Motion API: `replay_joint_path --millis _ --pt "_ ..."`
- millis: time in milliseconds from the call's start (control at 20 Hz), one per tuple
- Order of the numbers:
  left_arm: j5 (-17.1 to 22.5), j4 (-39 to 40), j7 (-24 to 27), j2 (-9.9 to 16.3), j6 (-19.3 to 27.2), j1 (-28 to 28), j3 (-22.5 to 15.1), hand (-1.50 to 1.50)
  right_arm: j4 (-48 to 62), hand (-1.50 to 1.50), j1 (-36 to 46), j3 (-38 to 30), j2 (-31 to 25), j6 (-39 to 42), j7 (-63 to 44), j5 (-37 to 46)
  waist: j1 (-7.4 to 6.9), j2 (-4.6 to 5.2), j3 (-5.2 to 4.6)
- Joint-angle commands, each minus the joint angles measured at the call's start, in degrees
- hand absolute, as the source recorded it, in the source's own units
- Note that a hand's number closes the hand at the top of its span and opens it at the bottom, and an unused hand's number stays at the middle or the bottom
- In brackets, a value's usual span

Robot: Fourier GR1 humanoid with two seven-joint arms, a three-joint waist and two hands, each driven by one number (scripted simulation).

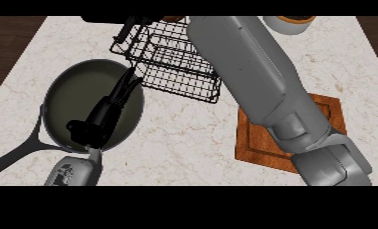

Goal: Pick the pear from the cutting board and place it in the tiered basket

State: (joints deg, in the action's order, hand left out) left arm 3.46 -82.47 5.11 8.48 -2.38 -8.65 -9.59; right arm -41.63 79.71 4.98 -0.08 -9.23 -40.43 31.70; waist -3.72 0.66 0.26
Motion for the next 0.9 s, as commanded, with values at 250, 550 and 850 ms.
replay_joint_path --millis 250,550,850 --pt "0.4 2.2 -1.8 0.0 -1.1 0.9 0.6 0.00 11.0 1.50 5.4 -0.1 0.1 -5.4 4.8 -14.2 -0.61 0.26 -0.36" --pt "0.5 5.6 -2.2 -0.8 -1.9 -3.1 0.8 0.00 13.7 -1.50 5.0 -2.3 0.1 -8.0 -1.7 -27.7 -1.40 0.50 -0.40" --pt "-0.7 5.8 -0.7 -2.0 -0.9 -0.7 0.4 0.00 14.2 -1.50 7.0 -0.1 0.1 -16.7 1.7 -33.3 -0.05 0.09 -0.37"
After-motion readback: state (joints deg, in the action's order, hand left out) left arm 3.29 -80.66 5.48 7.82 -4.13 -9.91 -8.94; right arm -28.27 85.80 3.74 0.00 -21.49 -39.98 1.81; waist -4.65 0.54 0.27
